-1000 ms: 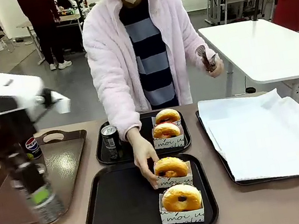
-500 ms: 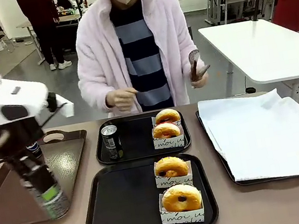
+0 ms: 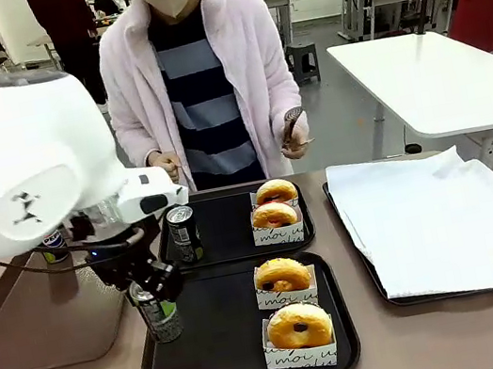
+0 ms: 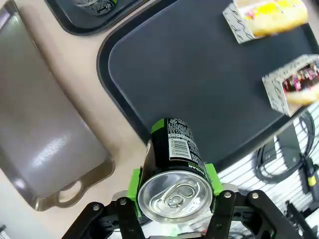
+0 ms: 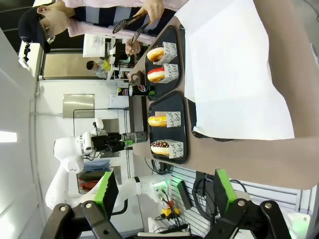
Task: Set up donuts and drinks on trays.
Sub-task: Pick up one Pepsi coke from the Handle tray and place it on the Flat Tray without a Pepsi coke.
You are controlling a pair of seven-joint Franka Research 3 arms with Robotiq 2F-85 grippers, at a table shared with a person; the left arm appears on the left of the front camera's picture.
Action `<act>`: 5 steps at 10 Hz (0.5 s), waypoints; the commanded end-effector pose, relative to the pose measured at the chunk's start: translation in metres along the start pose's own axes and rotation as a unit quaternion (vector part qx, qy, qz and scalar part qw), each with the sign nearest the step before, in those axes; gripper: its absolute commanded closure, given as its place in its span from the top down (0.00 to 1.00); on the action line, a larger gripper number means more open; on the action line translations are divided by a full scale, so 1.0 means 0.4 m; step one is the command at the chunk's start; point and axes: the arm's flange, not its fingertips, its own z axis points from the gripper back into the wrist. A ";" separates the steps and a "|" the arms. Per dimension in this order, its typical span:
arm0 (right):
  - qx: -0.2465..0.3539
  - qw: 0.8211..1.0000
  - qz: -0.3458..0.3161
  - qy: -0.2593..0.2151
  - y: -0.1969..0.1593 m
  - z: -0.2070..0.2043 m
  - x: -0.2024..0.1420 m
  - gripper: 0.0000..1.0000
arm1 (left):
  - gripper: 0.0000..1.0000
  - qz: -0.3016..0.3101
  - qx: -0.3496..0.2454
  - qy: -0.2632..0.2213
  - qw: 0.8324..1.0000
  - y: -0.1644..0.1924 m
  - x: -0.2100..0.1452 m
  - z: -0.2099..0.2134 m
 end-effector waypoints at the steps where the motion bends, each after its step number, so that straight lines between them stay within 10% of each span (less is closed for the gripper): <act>1: 0.012 1.000 0.007 -0.007 0.003 0.000 0.002 1.00 | 0.59 0.029 0.004 -0.005 1.000 -0.021 0.021 -0.031; 5: 0.012 1.000 0.007 -0.007 0.003 0.000 0.002 1.00 | 0.59 0.030 0.007 0.005 1.000 -0.039 0.033 -0.095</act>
